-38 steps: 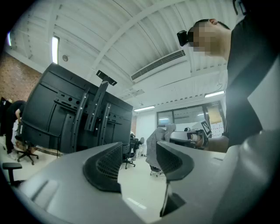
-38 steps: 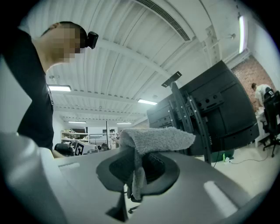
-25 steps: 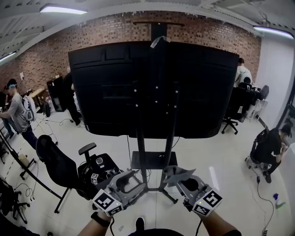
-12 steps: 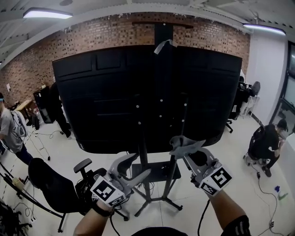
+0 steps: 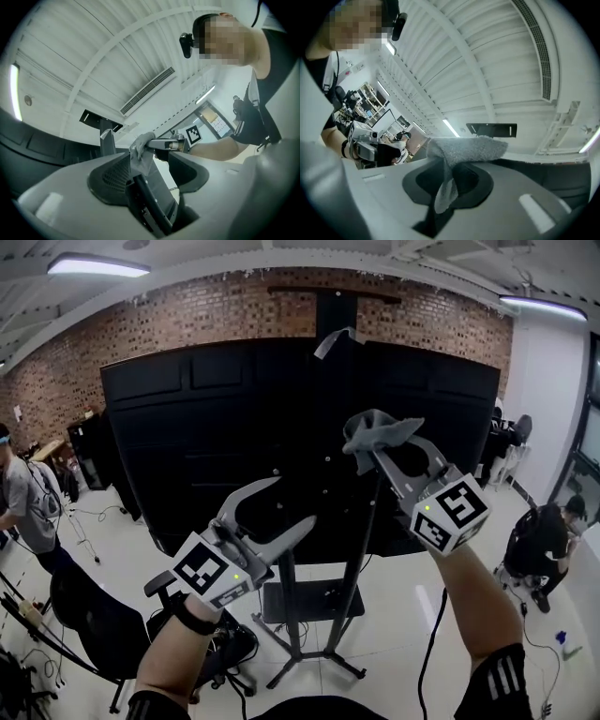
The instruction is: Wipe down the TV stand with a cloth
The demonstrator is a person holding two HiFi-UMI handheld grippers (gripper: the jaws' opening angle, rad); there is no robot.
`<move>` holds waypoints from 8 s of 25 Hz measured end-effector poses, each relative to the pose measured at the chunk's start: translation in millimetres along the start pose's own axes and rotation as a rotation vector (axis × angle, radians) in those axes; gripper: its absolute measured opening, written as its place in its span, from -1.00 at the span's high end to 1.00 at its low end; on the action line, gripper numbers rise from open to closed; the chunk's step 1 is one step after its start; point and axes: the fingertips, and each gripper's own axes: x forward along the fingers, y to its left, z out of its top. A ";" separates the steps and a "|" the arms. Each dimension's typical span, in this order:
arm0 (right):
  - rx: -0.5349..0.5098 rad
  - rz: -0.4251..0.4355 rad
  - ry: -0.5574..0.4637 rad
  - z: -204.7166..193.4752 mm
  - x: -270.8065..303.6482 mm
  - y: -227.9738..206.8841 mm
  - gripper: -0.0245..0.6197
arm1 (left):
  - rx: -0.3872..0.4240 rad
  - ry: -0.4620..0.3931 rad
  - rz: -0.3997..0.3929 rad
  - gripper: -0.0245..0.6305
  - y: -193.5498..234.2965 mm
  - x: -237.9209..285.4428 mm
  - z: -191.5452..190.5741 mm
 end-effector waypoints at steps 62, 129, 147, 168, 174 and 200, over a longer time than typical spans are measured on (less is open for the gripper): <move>-1.027 0.217 0.568 -199.8 99.9 50.2 0.85 | -0.023 0.160 0.125 0.08 55.5 10.2 -122.4; -0.347 0.040 0.524 -251.2 -17.6 -60.2 0.85 | -0.137 0.189 0.041 0.05 -43.9 105.0 -181.6; -0.283 -0.089 0.571 -280.0 -93.9 -141.3 0.85 | -0.155 0.203 0.017 0.05 -78.6 151.6 -201.0; -0.222 -0.092 0.392 -211.2 -94.9 -115.2 0.85 | -0.116 0.185 0.058 0.05 -80.8 129.4 -176.1; -0.204 -0.030 0.306 -169.0 -46.4 -48.6 0.85 | -0.081 0.185 0.099 0.05 -50.3 72.1 -150.4; -1.177 0.106 0.645 -195.9 203.2 200.2 0.85 | -0.101 0.212 0.236 0.05 102.5 -162.7 -142.4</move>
